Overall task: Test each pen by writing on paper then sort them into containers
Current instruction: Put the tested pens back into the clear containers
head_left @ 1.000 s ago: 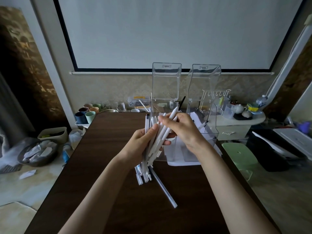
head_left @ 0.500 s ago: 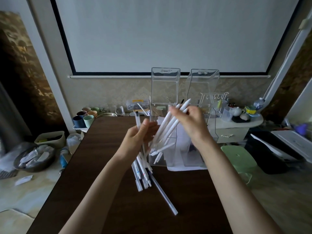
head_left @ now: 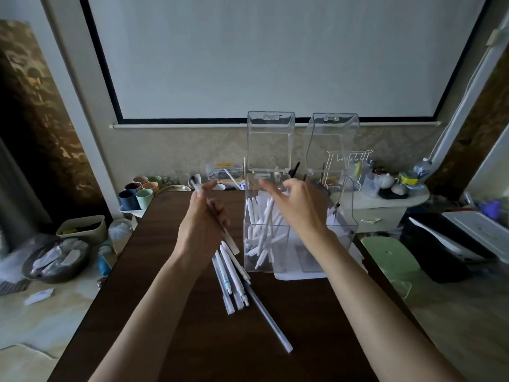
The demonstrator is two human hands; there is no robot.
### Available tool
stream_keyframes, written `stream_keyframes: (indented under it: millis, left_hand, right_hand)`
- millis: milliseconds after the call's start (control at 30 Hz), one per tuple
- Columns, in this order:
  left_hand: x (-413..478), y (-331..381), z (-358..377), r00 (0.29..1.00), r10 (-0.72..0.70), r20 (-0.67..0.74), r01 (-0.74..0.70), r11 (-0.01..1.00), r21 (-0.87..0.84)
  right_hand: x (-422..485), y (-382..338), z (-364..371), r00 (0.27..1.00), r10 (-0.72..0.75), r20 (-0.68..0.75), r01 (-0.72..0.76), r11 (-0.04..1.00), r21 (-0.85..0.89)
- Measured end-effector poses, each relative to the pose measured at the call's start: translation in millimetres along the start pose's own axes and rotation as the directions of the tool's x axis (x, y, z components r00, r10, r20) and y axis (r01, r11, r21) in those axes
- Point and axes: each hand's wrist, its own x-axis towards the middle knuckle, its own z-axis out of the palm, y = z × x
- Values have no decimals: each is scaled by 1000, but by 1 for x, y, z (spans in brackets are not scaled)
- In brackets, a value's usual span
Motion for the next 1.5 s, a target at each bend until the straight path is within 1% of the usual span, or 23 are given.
stream_keyframes:
  millis: [33, 67, 133, 200, 267, 367, 433, 533, 600, 667, 800, 867, 900, 967, 1033, 1067, 1133, 1200, 1233, 1300, 1367, 1433, 1500]
  left_hand:
    - [0, 0, 2, 1000, 18, 14, -18, 1000, -4]
    - [0, 0, 6, 999, 34, 41, -33, 999, -22]
    - [2, 0, 14, 990, 63, 123, -49, 993, -106]
    - [8, -2, 30, 973, 91, 211, -62, 988, -144]
    - [15, -6, 54, 954, 102, 281, -73, 991, -114]
    - [26, -21, 97, 946, 87, 312, -78, 996, -40]
    - [33, -36, 120, 946, 62, 317, -82, 995, 50]
    - [39, -58, 136, 950, 23, 311, -106, 962, 252]
    - [39, -66, 139, 945, -6, 326, -135, 903, 407]
    - [37, -65, 137, 942, 1, 336, -180, 846, 503]
    - [20, -45, 118, 926, 92, 365, -280, 816, 505]
    - [2, -33, 91, 920, 106, 378, -300, 812, 501]
    - [-8, -29, 72, 918, 105, 383, -311, 791, 527]
    - [-29, -23, 26, 936, 84, 343, -292, 728, 620]
    - [-47, -20, -23, 969, 64, 238, -222, 648, 729]
    - [-52, -22, -46, 984, 57, 166, -168, 581, 796]
    - [-57, -28, -87, 1000, 25, 2, -12, 434, 901]
    - [-58, -37, -112, 991, -30, -131, 133, 376, 917]
    - [-58, -43, -118, 987, -41, -154, 158, 353, 922]
    - [-56, -52, -121, 989, -34, -146, 150, 263, 953]
    - [-50, -59, -115, 988, -25, -149, 151, 197, 969]
    - [-41, -66, -106, 980, -22, -196, 197, 160, 967]
    - [-32, -75, -93, 962, -24, -272, 273, 107, 956]
  right_hand:
    - [-6, 3, -6, 998, 18, -56, -15, 998, 56]
    - [-11, 8, -15, 992, 46, -120, -27, 987, 156]
    - [-20, 22, -32, 968, 132, -214, -48, 931, 361]
    - [-30, 42, -47, 938, 228, -261, -90, 887, 452]
    - [-42, 64, -56, 910, 285, -300, -142, 896, 421]
    - [-65, 101, -60, 901, 286, -326, -213, 947, 242]
    - [-81, 119, -58, 914, 280, -293, -238, 956, 170]
    - [-101, 129, -53, 940, 268, -209, -251, 962, 104]
    - [-110, 128, -50, 961, 235, -148, -231, 972, 43]
    - [-118, 125, -47, 973, 221, -73, -220, 975, 18]
    - [-129, 115, -37, 971, 239, 3, -239, 970, 40]
    - [-134, 108, -30, 980, 198, 21, -199, 977, 70]
    - [-136, 105, -26, 986, 162, 40, -165, 982, 88]
    - [-139, 96, -16, 989, 80, 123, -93, 990, 109]
    - [-141, 83, -2, 977, 19, 212, -42, 994, 102]
    - [-141, 76, 6, 971, 7, 240, -30, 995, 94]
    - [-139, 59, 24, 959, 10, 282, -32, 997, 71]
    - [-138, 41, 42, 936, 31, 351, -47, 998, 38]
    - [-139, 33, 50, 918, 46, 393, -53, 999, 9]
    - [-141, 22, 61, 890, 71, 450, -34, 995, -89]
    - [-143, 19, 65, 883, 85, 462, -19, 989, -146]
    - [-144, 21, 63, 873, 119, 473, -63, 989, -133]
    - [-145, 25, 58, 855, 138, 500, -97, 989, -107]
